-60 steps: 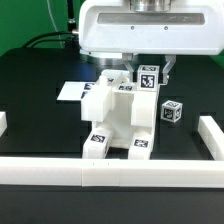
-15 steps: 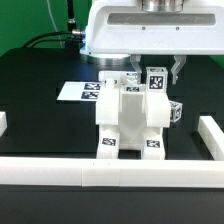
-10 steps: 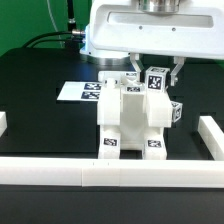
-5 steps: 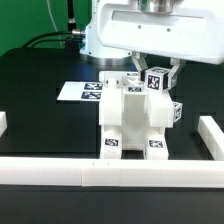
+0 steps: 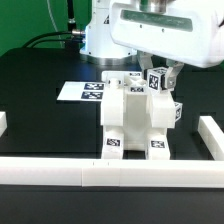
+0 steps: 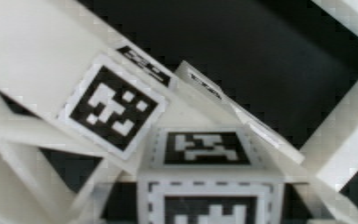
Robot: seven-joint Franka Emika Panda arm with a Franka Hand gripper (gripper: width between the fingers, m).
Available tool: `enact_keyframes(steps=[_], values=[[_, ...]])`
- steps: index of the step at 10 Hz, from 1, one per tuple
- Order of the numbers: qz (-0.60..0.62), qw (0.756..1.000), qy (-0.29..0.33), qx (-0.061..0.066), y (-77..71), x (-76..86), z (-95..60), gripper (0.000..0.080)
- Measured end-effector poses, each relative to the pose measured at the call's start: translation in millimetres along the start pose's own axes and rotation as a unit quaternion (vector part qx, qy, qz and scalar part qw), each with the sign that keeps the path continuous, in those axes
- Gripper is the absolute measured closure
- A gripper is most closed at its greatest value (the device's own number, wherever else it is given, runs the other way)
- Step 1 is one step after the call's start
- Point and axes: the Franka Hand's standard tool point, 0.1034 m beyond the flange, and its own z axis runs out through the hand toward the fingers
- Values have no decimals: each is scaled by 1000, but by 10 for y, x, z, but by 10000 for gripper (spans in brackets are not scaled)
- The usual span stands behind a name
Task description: Assemble chair
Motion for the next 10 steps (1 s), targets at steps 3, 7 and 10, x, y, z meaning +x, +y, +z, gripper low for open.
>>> enact_keyframes(steps=[3,7,10], values=[[92,996,-7,4,-14,-28,2,515],[74,997,-10,3,-33,-47,-3,211],[-33,999,-9,3,-38,-48,1,152]])
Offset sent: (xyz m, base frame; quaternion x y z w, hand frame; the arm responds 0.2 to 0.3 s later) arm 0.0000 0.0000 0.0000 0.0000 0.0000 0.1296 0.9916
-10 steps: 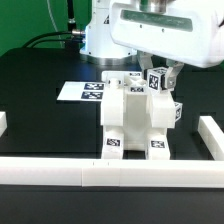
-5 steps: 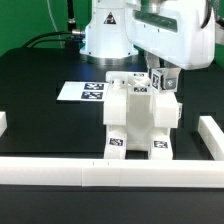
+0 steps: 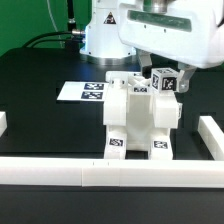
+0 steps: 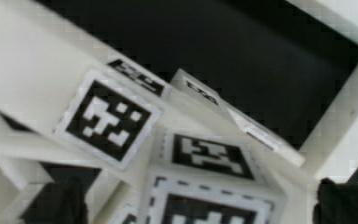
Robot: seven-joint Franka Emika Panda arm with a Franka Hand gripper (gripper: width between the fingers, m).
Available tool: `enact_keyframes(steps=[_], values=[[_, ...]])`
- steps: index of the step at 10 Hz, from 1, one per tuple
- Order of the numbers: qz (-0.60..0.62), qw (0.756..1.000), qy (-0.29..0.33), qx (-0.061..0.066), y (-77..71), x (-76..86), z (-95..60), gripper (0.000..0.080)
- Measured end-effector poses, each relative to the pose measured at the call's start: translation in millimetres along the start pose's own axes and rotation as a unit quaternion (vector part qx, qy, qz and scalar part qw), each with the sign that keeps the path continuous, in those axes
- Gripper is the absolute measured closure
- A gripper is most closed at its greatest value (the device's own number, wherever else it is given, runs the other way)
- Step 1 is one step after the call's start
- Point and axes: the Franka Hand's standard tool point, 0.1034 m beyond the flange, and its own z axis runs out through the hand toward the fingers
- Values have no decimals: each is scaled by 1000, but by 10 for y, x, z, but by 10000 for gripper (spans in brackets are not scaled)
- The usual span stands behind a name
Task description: Assemble chair
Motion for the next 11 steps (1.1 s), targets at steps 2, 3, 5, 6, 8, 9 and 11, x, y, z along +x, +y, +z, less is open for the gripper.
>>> enact_keyframes(steps=[2,3,5,6,8,9,11], values=[[-80,997,0,0,1,0,2,150],[-124,992,0,0,1,1,2,151],[-250,968,8,-8,-32,-3,0,151],[-293,956,7,-9,-39,-10,12,151],[-379,925,8,-9,-47,-11,19,151],[-388,922,8,-10,-49,-16,20,151],[-444,896,8,-11,-52,-31,24,151]])
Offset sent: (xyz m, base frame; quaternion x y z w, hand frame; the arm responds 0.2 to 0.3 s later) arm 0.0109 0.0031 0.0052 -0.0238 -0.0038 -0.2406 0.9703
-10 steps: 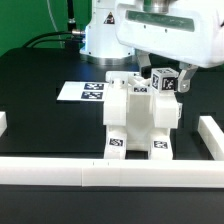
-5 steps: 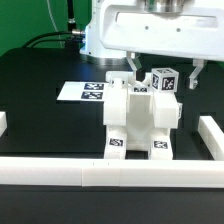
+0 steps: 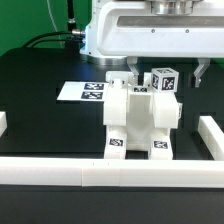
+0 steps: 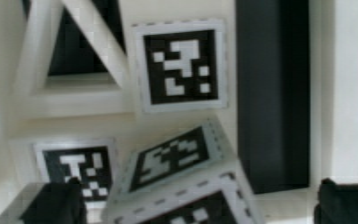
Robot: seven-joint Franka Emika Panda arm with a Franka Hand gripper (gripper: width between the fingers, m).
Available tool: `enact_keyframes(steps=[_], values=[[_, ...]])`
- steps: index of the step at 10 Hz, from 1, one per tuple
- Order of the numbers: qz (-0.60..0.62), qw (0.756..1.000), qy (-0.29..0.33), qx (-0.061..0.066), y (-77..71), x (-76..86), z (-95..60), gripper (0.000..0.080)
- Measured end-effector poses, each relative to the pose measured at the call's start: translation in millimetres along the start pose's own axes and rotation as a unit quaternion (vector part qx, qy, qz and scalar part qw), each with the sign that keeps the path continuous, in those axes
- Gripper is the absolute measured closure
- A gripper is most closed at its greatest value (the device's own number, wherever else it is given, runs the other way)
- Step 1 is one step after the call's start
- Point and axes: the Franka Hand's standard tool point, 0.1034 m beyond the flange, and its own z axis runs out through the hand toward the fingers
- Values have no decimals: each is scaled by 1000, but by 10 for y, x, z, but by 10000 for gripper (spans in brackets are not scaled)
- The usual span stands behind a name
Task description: Assemble chair
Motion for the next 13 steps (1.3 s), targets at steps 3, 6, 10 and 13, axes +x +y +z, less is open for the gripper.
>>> enact_keyframes(steps=[3,6,10,13], values=[[-16,1000,0,0,5,1,0,433],[-5,1000,0,0,7,1,0,532],[115,993,0,1,5,1,0,532],[199,980,0,2,2,1,0,532]])
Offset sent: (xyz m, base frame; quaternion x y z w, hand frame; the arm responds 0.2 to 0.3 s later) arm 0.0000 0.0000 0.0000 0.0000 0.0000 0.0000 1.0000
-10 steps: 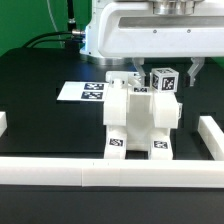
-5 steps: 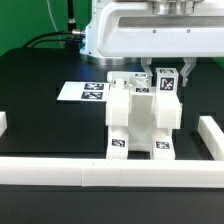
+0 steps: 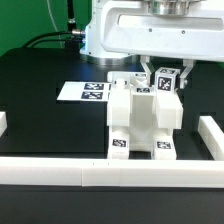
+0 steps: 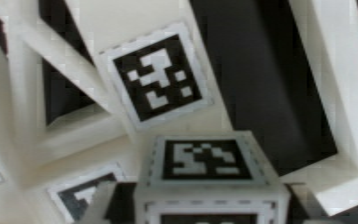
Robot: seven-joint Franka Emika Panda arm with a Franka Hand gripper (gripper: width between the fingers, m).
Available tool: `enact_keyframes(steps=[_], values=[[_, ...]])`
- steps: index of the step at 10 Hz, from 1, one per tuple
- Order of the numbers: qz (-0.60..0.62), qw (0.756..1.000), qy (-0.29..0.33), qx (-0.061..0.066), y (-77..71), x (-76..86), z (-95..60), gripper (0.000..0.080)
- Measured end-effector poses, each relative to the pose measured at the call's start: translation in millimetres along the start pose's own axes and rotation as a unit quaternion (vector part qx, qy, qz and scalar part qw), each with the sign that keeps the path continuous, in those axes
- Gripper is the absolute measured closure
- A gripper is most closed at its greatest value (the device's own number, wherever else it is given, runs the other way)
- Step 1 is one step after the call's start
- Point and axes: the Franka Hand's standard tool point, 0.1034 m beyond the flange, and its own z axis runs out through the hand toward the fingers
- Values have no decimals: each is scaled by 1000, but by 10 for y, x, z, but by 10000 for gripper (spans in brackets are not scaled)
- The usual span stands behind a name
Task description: Assemble chair
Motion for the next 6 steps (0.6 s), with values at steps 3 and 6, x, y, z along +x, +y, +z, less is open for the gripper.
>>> enact_keyframes(steps=[3,6], values=[[98,995,0,0,-2,-1,1,532],[186,983,-1,1,-3,-3,3,532]])
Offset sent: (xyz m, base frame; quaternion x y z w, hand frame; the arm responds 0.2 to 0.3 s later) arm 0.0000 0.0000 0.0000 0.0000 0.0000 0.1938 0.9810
